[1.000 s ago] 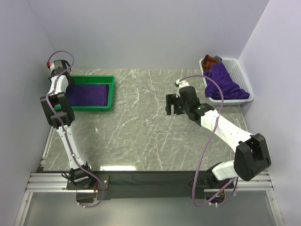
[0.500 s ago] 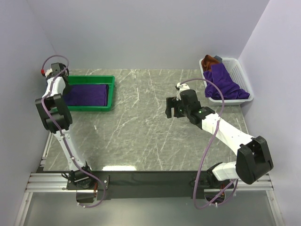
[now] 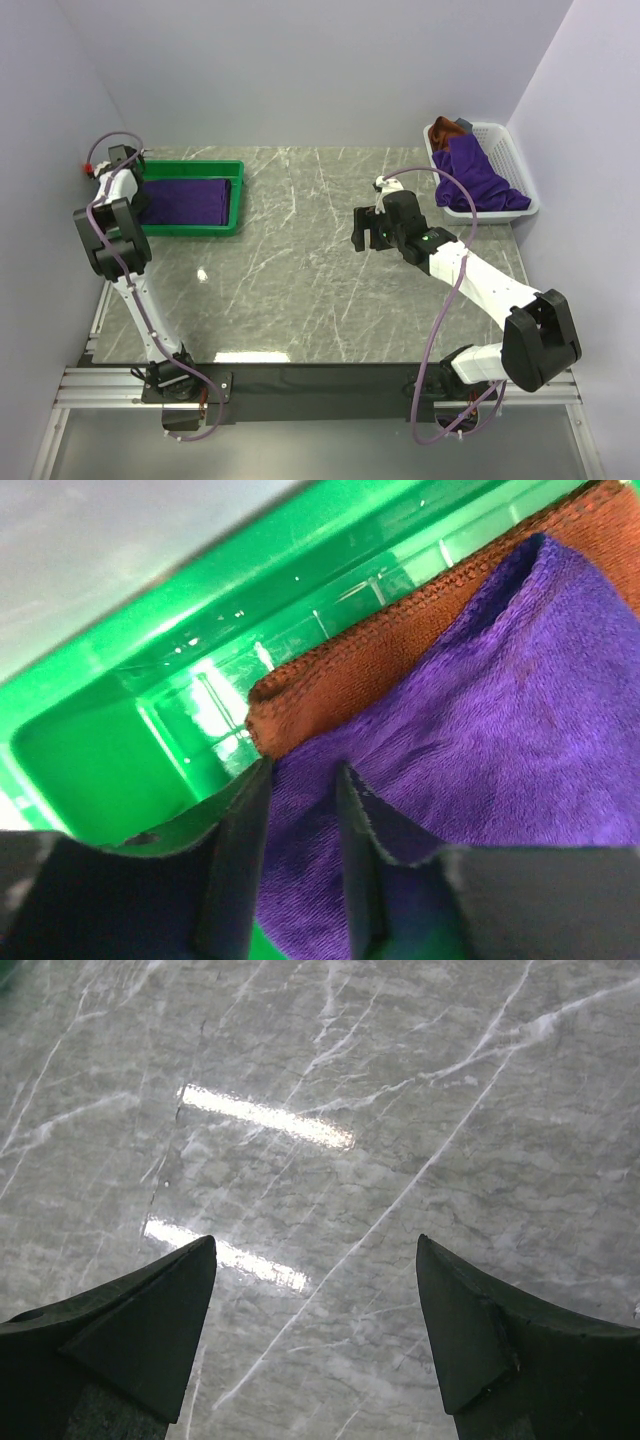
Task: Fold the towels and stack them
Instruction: Neatly place the folded towel into the bin
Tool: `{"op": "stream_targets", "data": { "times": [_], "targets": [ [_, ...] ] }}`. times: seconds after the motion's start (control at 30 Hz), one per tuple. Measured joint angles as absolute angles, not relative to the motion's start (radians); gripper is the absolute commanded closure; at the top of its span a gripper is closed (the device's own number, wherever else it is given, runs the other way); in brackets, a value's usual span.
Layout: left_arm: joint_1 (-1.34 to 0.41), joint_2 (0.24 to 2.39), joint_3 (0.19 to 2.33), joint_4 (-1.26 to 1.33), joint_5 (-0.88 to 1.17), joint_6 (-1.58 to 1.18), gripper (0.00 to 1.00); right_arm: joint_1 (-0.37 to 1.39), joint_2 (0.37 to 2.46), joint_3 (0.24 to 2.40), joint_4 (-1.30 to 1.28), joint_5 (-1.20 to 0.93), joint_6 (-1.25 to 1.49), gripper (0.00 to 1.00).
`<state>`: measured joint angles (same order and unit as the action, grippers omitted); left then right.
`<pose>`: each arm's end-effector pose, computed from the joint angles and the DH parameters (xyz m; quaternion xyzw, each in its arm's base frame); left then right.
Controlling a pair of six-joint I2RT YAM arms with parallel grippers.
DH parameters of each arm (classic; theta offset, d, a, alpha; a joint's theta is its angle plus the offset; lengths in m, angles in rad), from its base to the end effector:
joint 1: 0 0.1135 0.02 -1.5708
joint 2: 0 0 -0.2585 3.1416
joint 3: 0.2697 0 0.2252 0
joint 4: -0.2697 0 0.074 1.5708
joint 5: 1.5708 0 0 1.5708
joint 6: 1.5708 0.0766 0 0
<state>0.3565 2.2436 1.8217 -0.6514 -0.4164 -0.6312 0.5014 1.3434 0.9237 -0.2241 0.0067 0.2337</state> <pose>0.4319 0.1939 0.1549 -0.4943 0.8109 0.1655 0.2660 0.2676 0.1461 0.2413 -0.1179 0.8867 0.1579 0.4183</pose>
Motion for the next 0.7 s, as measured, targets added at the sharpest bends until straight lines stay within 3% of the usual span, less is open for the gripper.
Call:
{"op": "stream_targets", "data": {
  "times": [0.07,0.2,0.57,0.7],
  "targets": [
    [0.356,2.254,1.821,-0.644,-0.415,-0.64,0.74,0.501,1.343,0.924,-0.224,0.007,0.234,0.13],
    [0.355,2.254,1.822,-0.64,-0.417,-0.646,0.99,0.501,1.343,0.924,-0.224,0.007,0.234,0.13],
    [0.353,2.254,1.858,-0.688,-0.498,-0.629,0.94,0.501,1.343,0.924,-0.223,0.007,0.234,0.14],
    [0.353,2.254,1.859,-0.704,-0.535,-0.623,0.79,0.501,1.343,0.924,-0.223,0.007,0.234,0.14]
  ]
}}
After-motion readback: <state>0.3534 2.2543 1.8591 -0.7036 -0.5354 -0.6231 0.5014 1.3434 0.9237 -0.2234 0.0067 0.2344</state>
